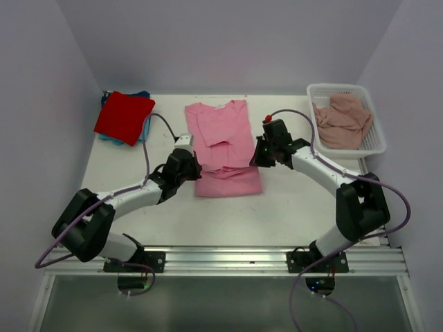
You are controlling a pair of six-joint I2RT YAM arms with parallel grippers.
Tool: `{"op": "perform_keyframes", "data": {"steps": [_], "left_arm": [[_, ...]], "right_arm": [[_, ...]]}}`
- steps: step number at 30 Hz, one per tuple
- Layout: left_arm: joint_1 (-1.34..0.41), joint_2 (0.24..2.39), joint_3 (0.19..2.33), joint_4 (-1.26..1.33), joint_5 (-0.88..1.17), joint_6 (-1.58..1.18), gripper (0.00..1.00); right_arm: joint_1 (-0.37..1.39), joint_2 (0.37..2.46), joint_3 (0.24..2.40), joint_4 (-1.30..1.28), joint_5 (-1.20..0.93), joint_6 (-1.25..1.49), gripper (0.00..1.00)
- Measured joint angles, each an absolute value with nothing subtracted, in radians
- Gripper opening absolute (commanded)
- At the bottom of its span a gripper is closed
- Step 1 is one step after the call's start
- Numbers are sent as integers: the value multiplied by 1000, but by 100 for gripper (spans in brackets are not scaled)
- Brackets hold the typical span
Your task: Fold and stack the t-shirts
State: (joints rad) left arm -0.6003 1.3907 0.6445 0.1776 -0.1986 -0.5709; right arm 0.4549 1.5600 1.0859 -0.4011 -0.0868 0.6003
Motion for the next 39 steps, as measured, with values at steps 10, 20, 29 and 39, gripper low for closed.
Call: {"op": "perform_keyframes", "data": {"steps": [10,20,29,39], "left_arm": [[-516,1533,724,209,-115,-530,0],[-300,1817,1056,198,-24,-532,100],[-256,1524,968,228,30,-533,100],[-260,1404,674,141,271,-537,100]], "right_arm": [[417,1735,1271,-410,-62,549,0],[352,2203,1822,-527,89,530,98],[346,1948,1460,-457,114,511,99],[347,1620,1217,-379,70,509,97]]}}
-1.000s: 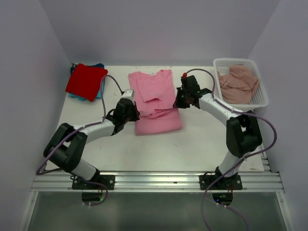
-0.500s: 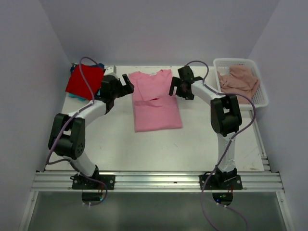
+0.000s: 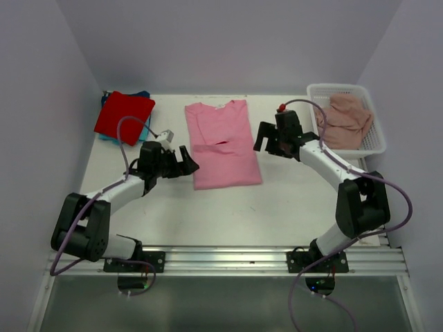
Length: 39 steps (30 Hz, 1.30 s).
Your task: Fold and stack the t-shirts
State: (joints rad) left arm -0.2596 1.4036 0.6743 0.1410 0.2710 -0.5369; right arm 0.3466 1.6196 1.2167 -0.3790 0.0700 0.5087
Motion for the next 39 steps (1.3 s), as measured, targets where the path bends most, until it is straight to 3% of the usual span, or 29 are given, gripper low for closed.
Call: {"op": "perform_keyframes", "data": {"steps": [11,25,35,39], "left_arm": [[-264,1280,429,155,539,-562,100],[-264,1450,356,460,684,-678,100],[-264,1517,361,538,665,-743,79],[-268,1490,369,487,603,-754,78]], "right_arm": [[347,1555,871,-311,-245,556,96],[347,1472,776,-218,-309,599,93],[347,1472,727,-189,-306,620,90],[347,1472,723,-186,-305,622,90]]}}
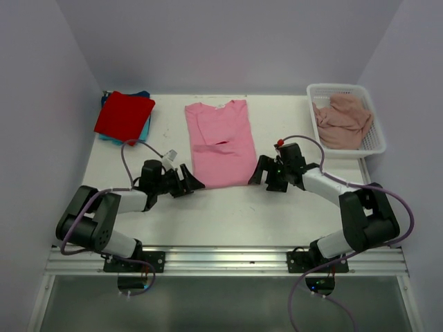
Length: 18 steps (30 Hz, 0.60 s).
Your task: Fold and stack the t-shirts
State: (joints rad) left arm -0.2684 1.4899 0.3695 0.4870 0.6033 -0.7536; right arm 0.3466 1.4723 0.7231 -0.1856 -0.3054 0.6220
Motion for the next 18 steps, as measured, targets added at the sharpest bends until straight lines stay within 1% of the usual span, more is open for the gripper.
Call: {"op": "perform_keyframes", "data": {"steps": [6,9,18], "left_arm": [[-270,1384,380,336,437,-757,79],[-270,1374,391,301,398,-757,79],[-278,1464,416,398,401,-794,76]], "right_arm": [[347,1472,718,-174,-305,622,90],[347,1479,714,-163,-305,622,89],[347,1499,711,-137,-305,629,89]]}}
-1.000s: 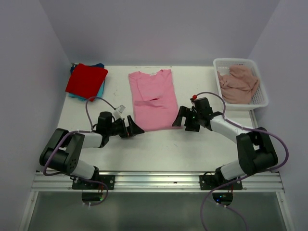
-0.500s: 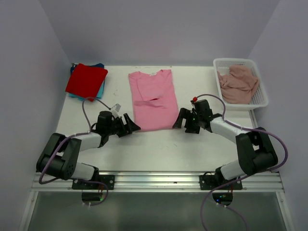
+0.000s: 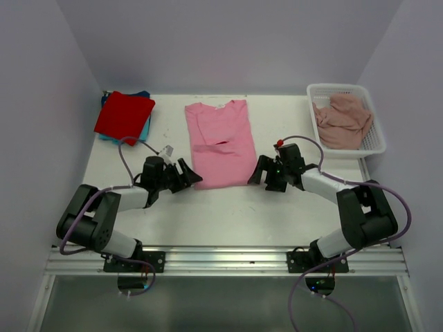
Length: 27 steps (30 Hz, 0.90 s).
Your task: Fold and stack the t-shirts
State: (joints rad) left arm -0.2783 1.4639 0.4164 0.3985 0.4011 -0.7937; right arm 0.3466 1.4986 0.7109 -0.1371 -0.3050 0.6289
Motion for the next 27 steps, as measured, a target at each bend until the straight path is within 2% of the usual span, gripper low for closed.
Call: {"op": "perform_keyframes", "data": {"steps": [6,9,12,13,16,21,25,27], "left_arm": [[-310,1505,430,441,392,-811,70],[-315,1508,430,444,387,-820,63],[-317,1514,424,435,384,-833,37],[-318,1518,417,434,385,-836,25],[-321,1532,403,431,389,-846,12],[-323,1546,402,443,397,-855,10],[-323,1547,402,446,397,-855,0],[-323,1547,401,447,397,-855,0]], "right_arm": [[347,1510,710,-115,-305,630,86],[347,1522,710,-86,-308,636,84],[347,1531,710,-64,-310,643,83],[347,1534,710,-56,-311,645,83],[347,1541,710,-41,-313,648,81],[347,1546,709,-27,-315,649,80],[347,1546,704,-19,-317,649,77],[346,1546,702,-16,-317,648,75]]}}
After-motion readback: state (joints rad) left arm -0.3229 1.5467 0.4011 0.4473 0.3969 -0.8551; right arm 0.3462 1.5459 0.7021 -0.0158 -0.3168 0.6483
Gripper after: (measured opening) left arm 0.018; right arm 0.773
